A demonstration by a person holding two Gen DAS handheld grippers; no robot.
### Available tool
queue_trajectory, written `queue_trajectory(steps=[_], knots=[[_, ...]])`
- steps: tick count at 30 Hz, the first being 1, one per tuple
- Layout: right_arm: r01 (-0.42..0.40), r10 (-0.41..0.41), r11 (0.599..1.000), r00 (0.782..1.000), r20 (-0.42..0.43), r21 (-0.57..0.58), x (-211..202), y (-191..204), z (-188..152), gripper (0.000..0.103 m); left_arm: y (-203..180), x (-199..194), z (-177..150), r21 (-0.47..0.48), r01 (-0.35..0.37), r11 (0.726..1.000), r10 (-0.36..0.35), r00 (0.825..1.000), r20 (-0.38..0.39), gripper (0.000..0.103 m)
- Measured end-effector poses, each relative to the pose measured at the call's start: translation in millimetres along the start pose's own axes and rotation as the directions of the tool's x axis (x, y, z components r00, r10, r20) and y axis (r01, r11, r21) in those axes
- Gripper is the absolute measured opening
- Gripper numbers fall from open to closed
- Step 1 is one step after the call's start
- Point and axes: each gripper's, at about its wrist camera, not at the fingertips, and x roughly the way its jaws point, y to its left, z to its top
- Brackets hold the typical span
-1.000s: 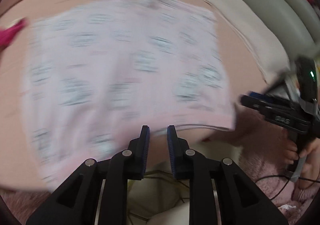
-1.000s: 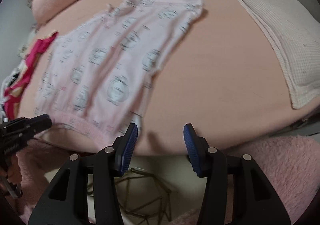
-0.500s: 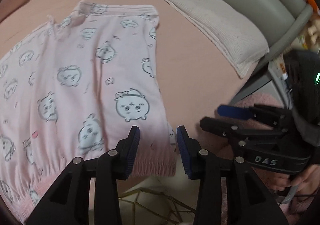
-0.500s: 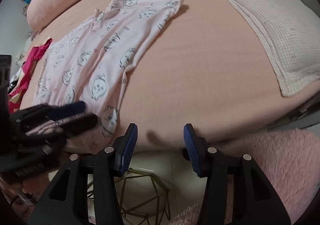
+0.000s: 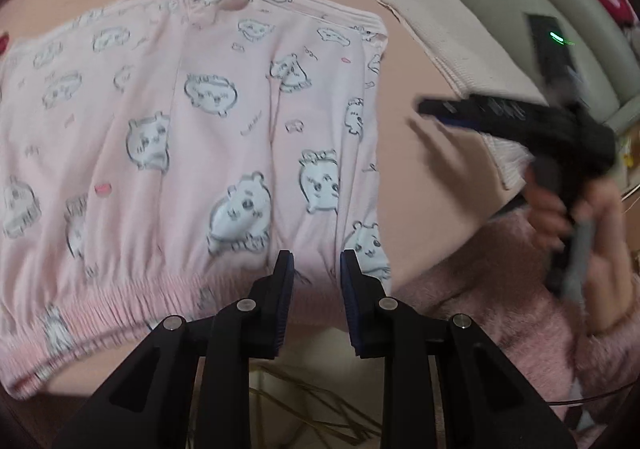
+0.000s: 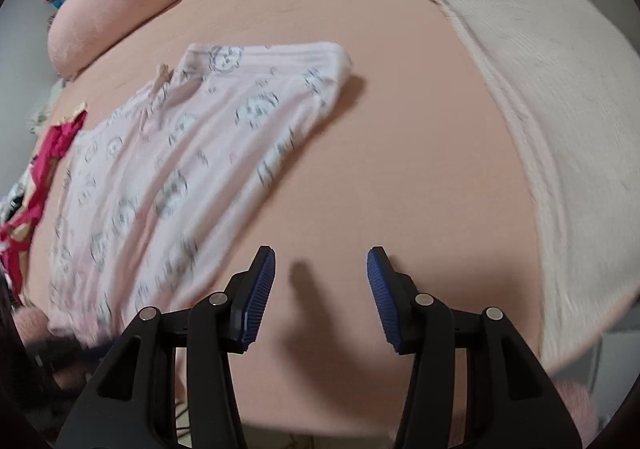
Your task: Fold clothes
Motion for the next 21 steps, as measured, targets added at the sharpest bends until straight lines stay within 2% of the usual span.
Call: queue_trajectory(steps=[3,8,10,12,15,17,19,20,21], knots=[[0.002,-0.002,1.0,1.0,0.004,0.002,33.1,5.9,33.3,0.052,-5.8,2.2,-4.8,0.018,-0.021,1.0,0.021,1.0,0.004,0.025],[-0.057,0.057,0.998,0.998,-0.016,0.009,54.2,11.4,53.1,0.056,-13.4,-4.6,-8.2,0.04,-0.066,0.997,0.063,0.997,0.051,0.026],[0.018,-0.02,0.994,1.0,-0.019,-0.11,64.8,29.1,49.7,0.059,-18.2,-7.3,-7.7,0.062,-0.036,0.997,0.032,0.998,0.063,0.026],[0.113,-0.111,0.97,0.994,0.019,-0.215,71.0,45.6,44.9,0.059,-23.7,-8.8,-6.9,0.089,0.007,0.996,-0.013,0.998,0.067,0.026],[0.174,-0.169,0.956,0.985,0.041,-0.236,71.3,54.5,44.3,0.059,-31.0,0.2,-2.6,0.119,0.049,0.992,-0.054,0.998,0.037,0.026],[0.203,-0.197,0.955,0.979,0.049,-0.217,69.3,49.4,44.9,0.055,-33.7,13.5,1.1,0.131,0.014,0.991,-0.014,1.0,-0.002,0.028],[0.226,-0.219,0.952,0.974,0.059,-0.206,63.5,43.6,44.3,0.046,-36.0,18.5,0.6,0.149,-0.011,0.989,0.014,1.0,-0.013,0.029],[0.212,-0.205,0.96,0.977,0.056,-0.185,60.8,38.4,45.2,0.038,-37.7,18.4,-0.8,0.161,-0.019,0.987,0.021,1.0,-0.01,0.03],[0.178,-0.172,0.972,0.984,0.05,-0.153,58.6,31.6,47.1,0.038,-39.5,18.3,-2.1,0.171,-0.025,0.985,0.028,1.0,-0.011,0.034]])
